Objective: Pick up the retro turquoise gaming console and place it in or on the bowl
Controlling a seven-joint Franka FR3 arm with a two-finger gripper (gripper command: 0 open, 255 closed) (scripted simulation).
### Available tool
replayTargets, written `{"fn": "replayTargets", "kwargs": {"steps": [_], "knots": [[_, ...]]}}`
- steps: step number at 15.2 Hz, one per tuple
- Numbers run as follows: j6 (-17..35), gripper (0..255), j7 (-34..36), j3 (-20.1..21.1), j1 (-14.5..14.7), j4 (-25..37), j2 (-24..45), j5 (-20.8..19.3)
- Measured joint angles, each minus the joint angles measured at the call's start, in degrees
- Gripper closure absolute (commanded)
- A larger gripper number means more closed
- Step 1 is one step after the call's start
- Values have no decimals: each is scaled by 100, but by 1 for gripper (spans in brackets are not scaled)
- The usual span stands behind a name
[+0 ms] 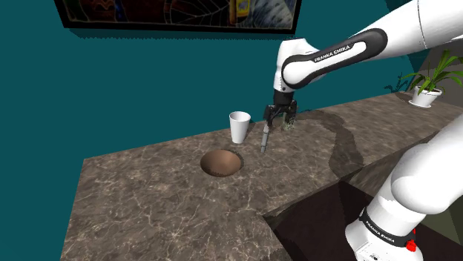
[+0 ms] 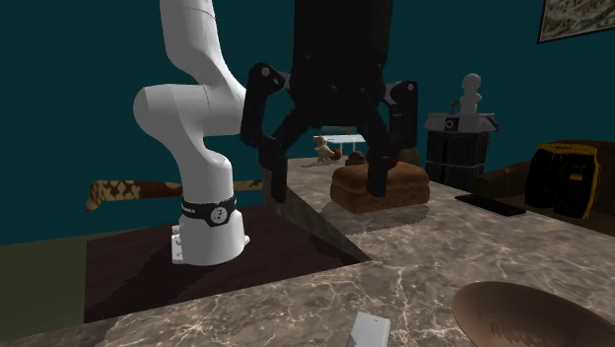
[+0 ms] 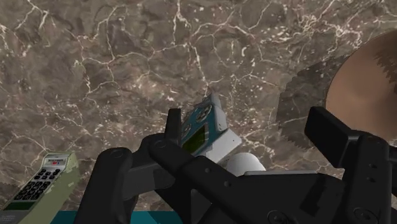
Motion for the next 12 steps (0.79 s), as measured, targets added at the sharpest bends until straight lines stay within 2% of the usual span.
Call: {"fn": "replayTargets", "kwargs": {"steps": [6, 12], "knots": [[673, 0, 574, -8, -88, 614, 1312, -63], [1147, 0, 661, -28, -107, 538, 1713, -98]]}}
